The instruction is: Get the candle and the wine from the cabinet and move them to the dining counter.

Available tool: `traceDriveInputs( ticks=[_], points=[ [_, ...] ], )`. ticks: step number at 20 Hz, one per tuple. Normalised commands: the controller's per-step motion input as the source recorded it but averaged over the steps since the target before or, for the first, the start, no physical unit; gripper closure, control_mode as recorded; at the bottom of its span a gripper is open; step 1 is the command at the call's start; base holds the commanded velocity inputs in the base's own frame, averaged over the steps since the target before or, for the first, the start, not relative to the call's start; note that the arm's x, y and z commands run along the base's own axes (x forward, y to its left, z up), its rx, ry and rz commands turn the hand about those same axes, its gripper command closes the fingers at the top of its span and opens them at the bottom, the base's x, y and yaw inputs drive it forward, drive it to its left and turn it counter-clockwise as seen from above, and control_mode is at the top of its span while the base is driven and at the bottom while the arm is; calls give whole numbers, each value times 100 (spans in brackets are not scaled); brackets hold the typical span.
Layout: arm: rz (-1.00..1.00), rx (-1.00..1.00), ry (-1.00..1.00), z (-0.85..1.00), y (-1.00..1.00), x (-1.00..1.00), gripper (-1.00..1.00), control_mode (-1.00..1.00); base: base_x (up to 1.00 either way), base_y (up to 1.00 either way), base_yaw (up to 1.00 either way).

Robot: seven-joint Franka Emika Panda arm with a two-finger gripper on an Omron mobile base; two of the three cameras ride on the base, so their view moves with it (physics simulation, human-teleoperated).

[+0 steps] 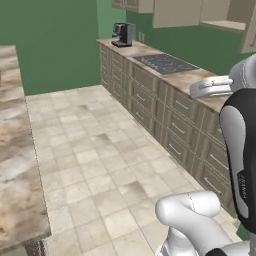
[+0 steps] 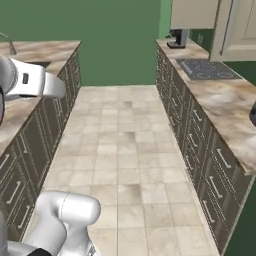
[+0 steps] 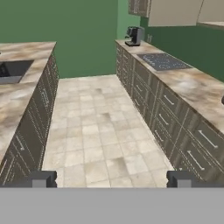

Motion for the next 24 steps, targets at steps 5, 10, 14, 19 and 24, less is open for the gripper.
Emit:
traceDriveInputs(
  ticks=[5,10,14,19,24],
  points=[
    [0,0,0,0,0,0,-100,100,86,-1,-5],
    [0,0,0,0,0,0,-100,100,100,-9,0],
    [0,0,0,0,0,0,-100,100,100,-40,0],
    [0,0,0,0,0,0,-100,100,100,-49,0],
    [0,0,0,0,0,0,-100,100,91,-30,-11]
  ],
)
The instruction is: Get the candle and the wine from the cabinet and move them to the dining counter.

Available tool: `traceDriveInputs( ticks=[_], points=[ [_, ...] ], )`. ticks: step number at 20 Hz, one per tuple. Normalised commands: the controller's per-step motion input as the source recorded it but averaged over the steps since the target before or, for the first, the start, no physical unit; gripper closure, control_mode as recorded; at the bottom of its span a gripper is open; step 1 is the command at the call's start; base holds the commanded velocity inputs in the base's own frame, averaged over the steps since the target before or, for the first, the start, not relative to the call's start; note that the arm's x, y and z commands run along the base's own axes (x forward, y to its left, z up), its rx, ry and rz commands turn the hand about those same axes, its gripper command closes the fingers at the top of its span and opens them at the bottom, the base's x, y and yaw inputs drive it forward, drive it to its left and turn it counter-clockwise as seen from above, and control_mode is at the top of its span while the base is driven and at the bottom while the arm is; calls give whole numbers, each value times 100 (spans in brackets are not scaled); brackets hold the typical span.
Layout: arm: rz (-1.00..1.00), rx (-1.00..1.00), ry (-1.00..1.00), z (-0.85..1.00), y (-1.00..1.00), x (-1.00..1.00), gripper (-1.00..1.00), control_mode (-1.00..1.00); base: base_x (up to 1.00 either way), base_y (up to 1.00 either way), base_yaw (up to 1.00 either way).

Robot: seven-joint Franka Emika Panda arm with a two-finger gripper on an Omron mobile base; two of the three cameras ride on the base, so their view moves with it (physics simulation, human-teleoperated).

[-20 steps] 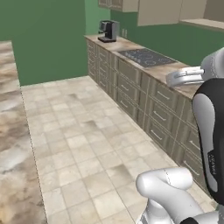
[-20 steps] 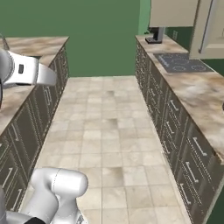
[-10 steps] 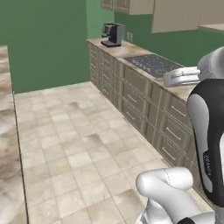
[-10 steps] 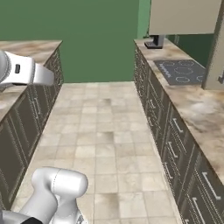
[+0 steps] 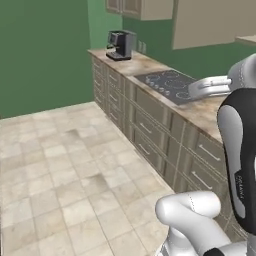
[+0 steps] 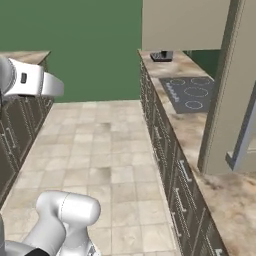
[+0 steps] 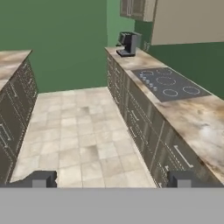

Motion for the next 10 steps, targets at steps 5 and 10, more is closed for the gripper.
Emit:
traceDriveInputs(
  ticks=[5,10],
  points=[
    [0,0,0,0,0,0,-100,100,47,0,-71],
    [0,0,0,0,0,0,-100,100,20,35,-86]
  ],
)
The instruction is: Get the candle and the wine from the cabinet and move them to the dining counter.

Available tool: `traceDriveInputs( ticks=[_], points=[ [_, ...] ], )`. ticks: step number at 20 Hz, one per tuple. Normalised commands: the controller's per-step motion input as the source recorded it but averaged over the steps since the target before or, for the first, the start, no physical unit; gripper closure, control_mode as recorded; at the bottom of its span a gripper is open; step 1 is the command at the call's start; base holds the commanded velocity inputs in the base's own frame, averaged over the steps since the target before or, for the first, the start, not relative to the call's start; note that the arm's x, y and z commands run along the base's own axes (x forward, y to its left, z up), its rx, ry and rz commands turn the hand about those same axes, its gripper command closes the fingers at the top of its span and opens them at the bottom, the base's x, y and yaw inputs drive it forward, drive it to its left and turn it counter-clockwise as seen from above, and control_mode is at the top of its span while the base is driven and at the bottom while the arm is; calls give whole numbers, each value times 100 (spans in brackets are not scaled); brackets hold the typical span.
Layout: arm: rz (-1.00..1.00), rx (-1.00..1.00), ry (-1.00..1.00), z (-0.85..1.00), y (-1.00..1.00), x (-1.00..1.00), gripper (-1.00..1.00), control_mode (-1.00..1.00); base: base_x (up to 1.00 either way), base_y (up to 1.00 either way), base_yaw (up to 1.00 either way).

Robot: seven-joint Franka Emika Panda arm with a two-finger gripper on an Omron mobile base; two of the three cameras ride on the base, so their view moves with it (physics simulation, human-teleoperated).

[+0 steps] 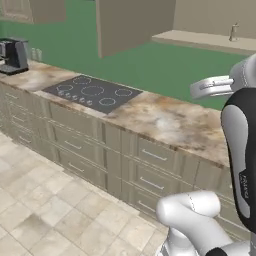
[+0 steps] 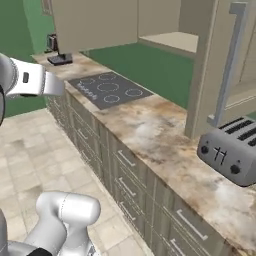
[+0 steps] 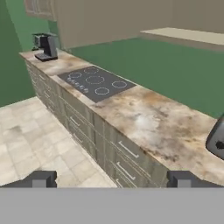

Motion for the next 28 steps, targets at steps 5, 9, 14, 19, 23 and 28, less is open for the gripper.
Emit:
traceDriveInputs(
  ticks=[5,9,14,19,23,28],
  points=[
    [0,0,0,0,0,0,-100,100,24,36,-79],
    [0,0,0,0,0,0,-100,100,37,50,-60],
    [0,0,0,0,0,0,-100,100,48,57,-42],
    [0,0,0,0,0,0,-100,100,35,23,-36],
    [0,0,0,0,0,0,-100,100,26,-7,-31],
    [0,0,0,0,0,0,-100,100,37,0,-38]
  ],
)
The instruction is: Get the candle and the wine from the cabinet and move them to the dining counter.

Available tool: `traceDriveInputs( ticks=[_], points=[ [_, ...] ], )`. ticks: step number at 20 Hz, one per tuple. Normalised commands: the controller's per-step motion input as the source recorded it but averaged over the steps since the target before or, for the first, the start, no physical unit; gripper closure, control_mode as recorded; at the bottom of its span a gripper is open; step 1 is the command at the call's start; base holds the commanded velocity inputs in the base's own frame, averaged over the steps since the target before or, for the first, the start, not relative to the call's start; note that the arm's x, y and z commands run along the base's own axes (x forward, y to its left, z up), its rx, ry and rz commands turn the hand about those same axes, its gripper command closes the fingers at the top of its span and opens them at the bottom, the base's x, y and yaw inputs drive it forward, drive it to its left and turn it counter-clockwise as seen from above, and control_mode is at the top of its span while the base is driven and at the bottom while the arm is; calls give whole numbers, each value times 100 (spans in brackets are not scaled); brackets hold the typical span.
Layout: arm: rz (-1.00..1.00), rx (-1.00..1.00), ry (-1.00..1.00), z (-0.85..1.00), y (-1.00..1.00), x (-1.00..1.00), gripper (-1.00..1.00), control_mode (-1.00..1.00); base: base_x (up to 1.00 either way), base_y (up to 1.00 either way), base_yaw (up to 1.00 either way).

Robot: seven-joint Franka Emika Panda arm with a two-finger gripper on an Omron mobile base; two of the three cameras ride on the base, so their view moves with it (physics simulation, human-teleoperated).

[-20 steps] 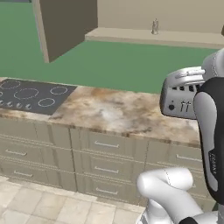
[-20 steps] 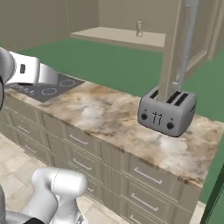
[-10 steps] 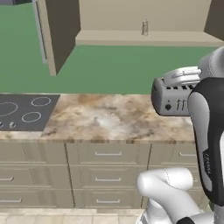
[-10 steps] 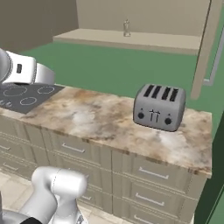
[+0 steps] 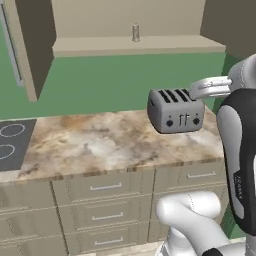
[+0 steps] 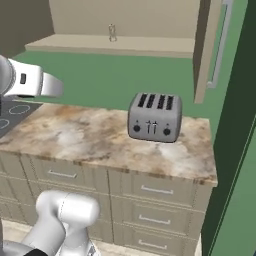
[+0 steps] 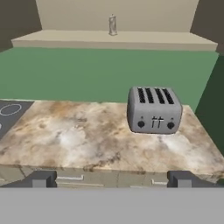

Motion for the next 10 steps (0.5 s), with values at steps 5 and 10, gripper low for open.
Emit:
traceDriveInputs(
  ticks=[5,10],
  points=[
    [0,0,0,0,0,0,-100,100,34,5,-41],
    [0,0,0,0,0,0,-100,100,28,30,-35]
  ],
)
